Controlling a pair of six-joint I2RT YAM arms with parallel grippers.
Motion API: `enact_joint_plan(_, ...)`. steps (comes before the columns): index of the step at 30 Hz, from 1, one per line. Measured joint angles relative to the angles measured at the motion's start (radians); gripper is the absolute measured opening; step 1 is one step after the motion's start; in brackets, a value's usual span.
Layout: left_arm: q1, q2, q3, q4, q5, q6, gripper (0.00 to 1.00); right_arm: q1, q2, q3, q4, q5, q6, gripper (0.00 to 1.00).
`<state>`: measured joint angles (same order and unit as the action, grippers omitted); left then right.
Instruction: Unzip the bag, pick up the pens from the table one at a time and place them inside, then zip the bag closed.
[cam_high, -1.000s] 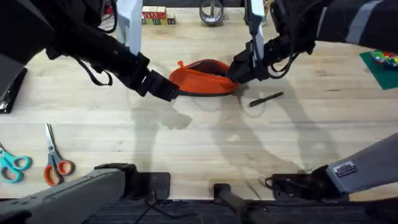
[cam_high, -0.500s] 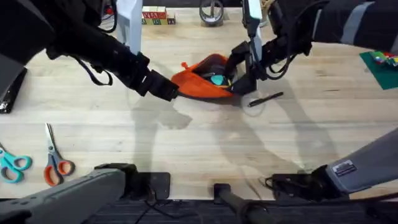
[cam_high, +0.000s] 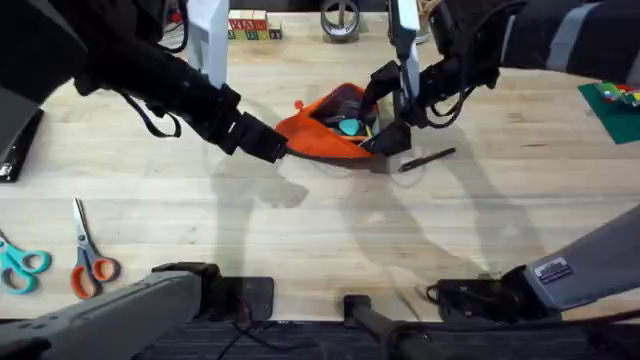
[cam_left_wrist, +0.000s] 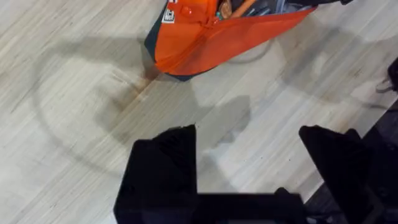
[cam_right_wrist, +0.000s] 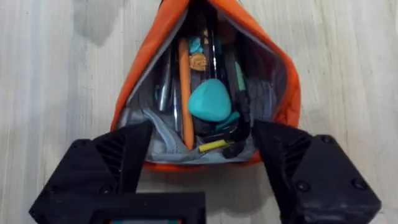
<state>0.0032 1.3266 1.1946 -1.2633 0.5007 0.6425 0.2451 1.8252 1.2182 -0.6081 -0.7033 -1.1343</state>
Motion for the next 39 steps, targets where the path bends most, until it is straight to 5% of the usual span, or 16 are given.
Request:
enact_joint_plan(13, 0.0, 0.0, 0.0, 0.0, 0.0, 0.0, 0.995, 0.0, -0.186, 0.029, 0.007, 0.006, 0.108, 0.997)
enact_joint_plan(21, 0.0, 0.0, 0.0, 0.0, 0.0, 0.0, 0.995, 0.0, -0.332, 0.03, 0.0, 0.12, 0.23, 0.997)
enact_joint_plan(39, 0.0, 0.0, 0.0, 0.0, 0.0, 0.0, 0.995, 0.0, -0.587, 0.03, -0.258, 0.43, 0.801, 0.997)
